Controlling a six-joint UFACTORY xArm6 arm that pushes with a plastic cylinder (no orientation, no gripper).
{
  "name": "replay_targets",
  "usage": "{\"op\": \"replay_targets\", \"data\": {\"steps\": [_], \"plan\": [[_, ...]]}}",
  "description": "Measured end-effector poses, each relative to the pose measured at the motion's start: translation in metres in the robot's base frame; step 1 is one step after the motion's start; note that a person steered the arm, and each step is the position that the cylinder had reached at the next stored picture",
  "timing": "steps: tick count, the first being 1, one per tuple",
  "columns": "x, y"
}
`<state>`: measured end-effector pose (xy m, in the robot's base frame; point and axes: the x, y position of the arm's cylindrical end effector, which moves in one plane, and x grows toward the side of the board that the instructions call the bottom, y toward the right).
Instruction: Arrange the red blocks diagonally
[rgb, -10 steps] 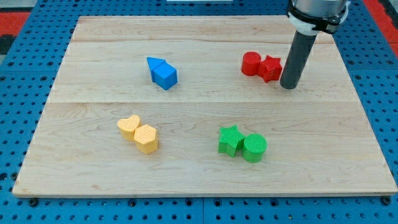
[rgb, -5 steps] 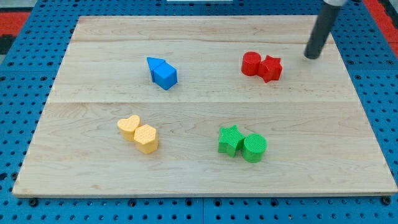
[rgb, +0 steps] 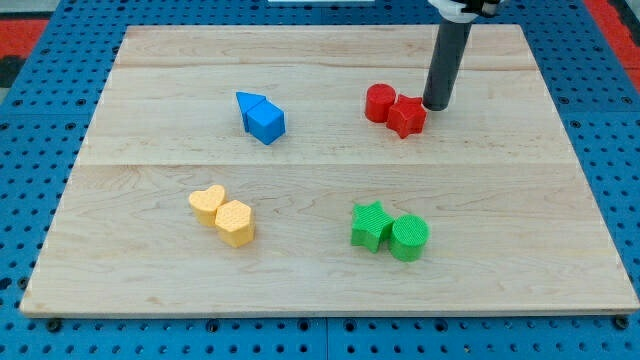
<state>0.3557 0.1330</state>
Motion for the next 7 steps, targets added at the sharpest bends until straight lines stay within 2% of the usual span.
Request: {"op": "replay_targets", "data": {"steps": [1,2,3,4,5,6,7], "plan": [[0.054,-0.064],[0.068,-0.082],[0.057,-0.061],[0.039,-0.077],[0.063,-0.117],[0.051,-0.093],[0.017,-0.113]]}}
